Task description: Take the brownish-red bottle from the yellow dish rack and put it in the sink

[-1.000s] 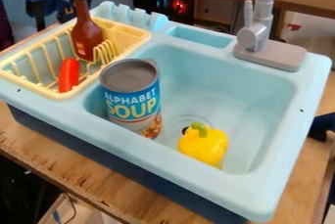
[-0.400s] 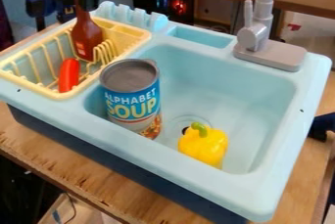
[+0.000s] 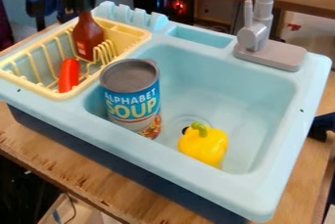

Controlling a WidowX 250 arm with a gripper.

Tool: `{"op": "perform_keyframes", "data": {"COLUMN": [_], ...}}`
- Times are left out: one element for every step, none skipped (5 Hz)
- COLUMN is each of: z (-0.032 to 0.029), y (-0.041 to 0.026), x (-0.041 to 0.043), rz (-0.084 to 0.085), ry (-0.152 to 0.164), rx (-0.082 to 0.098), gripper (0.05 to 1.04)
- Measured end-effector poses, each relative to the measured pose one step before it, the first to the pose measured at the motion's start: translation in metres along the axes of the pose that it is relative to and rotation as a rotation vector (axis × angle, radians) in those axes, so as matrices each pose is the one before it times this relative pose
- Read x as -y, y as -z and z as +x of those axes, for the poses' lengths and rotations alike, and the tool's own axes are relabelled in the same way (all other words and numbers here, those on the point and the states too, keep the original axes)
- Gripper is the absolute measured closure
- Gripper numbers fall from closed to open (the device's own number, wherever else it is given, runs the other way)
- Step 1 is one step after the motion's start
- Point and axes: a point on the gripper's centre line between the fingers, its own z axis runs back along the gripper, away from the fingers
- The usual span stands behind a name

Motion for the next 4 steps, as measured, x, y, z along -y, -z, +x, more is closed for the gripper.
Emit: {"op": "perform_keyframes", "data": {"z": [0.00008,-0.00302,-0.00138,-0.00506], "y": [-0.00153,-0.01796,-0.04702,-0.03344], "x": [-0.00059,-0.00495,0.00098,0.01613], "rz": [0.004,0.0395,0.1079,0.0276], "ry": [-0.005,-0.0603,-0.0661,-0.0039], "rx": [0.0015,-0.0033,0.0364,0.015], "gripper": [0.741,0.742,0.742,0.742]}}
